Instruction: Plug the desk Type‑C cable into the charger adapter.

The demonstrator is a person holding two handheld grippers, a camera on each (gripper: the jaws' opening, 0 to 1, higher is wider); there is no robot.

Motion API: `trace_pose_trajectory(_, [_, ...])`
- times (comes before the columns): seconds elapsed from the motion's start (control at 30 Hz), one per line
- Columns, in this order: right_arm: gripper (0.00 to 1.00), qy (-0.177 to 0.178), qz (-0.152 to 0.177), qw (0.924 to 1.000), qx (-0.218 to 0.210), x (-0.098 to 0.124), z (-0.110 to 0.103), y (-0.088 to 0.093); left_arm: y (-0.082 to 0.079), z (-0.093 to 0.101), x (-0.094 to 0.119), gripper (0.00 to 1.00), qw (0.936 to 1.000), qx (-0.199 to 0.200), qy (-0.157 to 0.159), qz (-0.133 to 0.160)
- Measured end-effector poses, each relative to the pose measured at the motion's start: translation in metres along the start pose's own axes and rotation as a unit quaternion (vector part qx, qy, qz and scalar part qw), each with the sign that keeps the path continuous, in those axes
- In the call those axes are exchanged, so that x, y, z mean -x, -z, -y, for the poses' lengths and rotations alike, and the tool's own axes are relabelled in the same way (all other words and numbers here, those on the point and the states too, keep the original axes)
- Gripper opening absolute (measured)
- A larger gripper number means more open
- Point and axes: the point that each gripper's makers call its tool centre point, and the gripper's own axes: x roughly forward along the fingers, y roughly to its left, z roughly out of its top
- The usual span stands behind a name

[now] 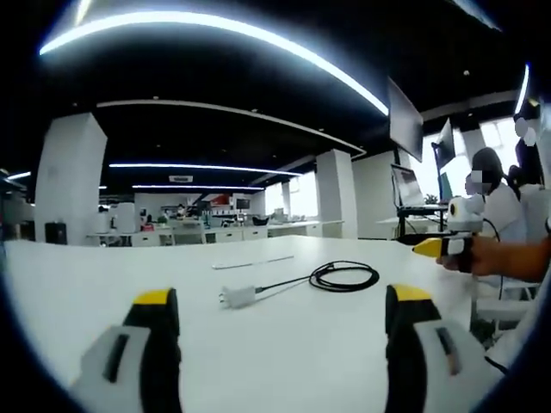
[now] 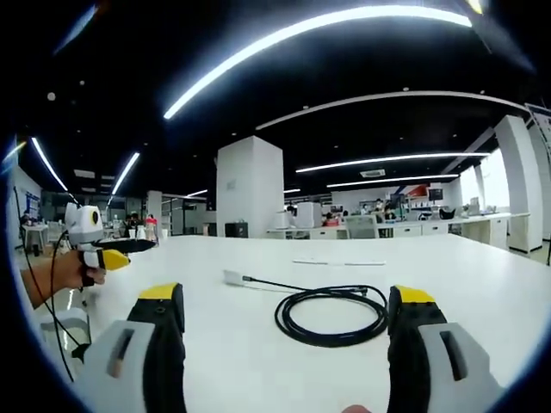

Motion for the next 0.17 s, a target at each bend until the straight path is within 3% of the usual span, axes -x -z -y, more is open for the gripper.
trace_pose_trajectory(0.17, [1.00,-0.001,0.001,1.0000,0.004,0.0025,-0.0018,0.0002,-0.0059,0.0000,0.0019,1.00,0.9999,-0.003,-0.007,0.016])
